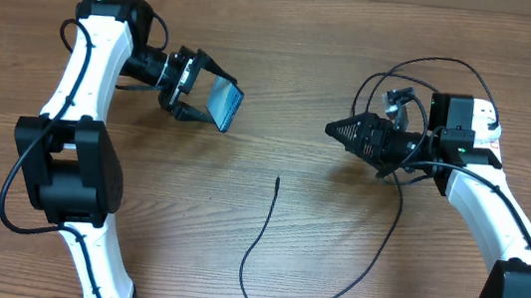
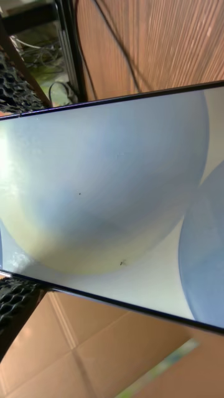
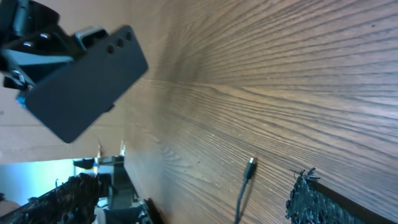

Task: Plug charger to phone and switch on socket
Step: 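Raise the right gripper and swing it left toward the phone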

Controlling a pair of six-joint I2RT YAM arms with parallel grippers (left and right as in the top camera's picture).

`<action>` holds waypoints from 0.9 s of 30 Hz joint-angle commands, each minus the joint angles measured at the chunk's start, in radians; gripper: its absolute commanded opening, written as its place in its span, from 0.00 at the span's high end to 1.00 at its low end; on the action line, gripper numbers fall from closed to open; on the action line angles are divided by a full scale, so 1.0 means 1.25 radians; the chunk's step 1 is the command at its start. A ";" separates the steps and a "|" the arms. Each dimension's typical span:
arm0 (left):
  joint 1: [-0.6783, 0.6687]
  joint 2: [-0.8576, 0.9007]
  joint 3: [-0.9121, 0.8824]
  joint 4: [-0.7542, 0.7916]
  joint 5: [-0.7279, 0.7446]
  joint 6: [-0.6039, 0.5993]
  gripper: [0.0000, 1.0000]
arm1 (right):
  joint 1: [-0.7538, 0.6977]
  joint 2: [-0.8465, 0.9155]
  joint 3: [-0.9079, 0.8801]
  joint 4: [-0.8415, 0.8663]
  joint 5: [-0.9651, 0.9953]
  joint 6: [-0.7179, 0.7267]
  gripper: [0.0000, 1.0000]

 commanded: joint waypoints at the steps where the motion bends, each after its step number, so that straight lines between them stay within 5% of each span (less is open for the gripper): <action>1: -0.022 -0.005 0.020 0.004 -0.066 -0.073 0.96 | 0.004 -0.005 0.015 0.007 -0.022 0.023 0.00; 27: -0.274 -0.005 0.020 0.247 -0.340 -0.578 0.96 | 0.064 -0.005 0.015 0.072 0.018 0.032 0.00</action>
